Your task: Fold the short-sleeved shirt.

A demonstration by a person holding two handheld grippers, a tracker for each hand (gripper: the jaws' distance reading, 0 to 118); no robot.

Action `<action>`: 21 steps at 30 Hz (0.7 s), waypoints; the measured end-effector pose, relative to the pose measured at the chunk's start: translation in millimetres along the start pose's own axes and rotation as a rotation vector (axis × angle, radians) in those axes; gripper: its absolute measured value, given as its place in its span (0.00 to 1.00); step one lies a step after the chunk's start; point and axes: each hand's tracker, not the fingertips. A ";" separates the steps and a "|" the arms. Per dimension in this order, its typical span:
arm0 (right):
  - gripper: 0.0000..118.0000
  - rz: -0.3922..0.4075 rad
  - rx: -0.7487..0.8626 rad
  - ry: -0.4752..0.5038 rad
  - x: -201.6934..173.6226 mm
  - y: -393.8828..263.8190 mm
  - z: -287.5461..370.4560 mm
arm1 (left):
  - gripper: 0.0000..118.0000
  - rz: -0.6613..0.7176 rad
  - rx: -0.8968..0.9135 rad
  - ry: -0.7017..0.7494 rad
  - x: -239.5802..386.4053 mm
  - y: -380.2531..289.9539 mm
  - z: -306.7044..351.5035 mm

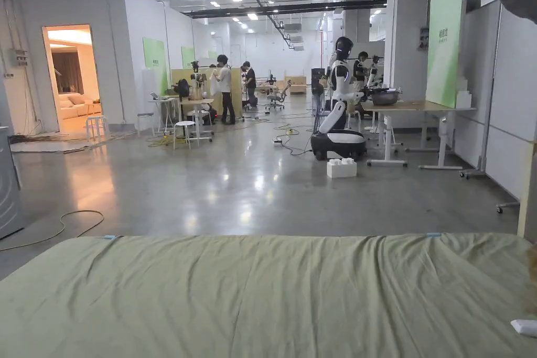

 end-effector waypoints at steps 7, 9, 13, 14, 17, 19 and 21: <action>0.02 0.017 -0.008 -0.004 -0.7 -1.3 3.1 | 0.00 -0.006 -0.003 -0.025 8.6 1.0 -3.0; 0.02 0.029 -0.008 -0.007 -1.4 -0.6 4.2 | 0.00 -0.009 -0.005 -0.026 8.8 0.6 -3.0; 0.02 0.044 -0.011 -0.002 -2.4 0.5 4.2 | 0.00 0.000 -0.002 -0.026 8.5 0.5 -5.7; 0.02 0.046 -0.011 0.001 -2.8 0.5 3.7 | 0.00 0.001 -0.003 -0.025 7.1 0.9 -7.5; 0.02 0.053 -0.021 0.012 -5.4 -0.2 1.9 | 0.00 -0.002 -0.008 -0.023 6.3 0.8 -10.3; 0.02 0.070 -0.025 0.013 -9.2 -1.6 1.9 | 0.00 -0.016 -0.015 -0.024 4.3 0.7 -10.4; 0.02 0.088 -0.029 0.015 -11.2 -2.3 1.4 | 0.00 -0.031 -0.024 -0.031 2.6 -0.5 -10.6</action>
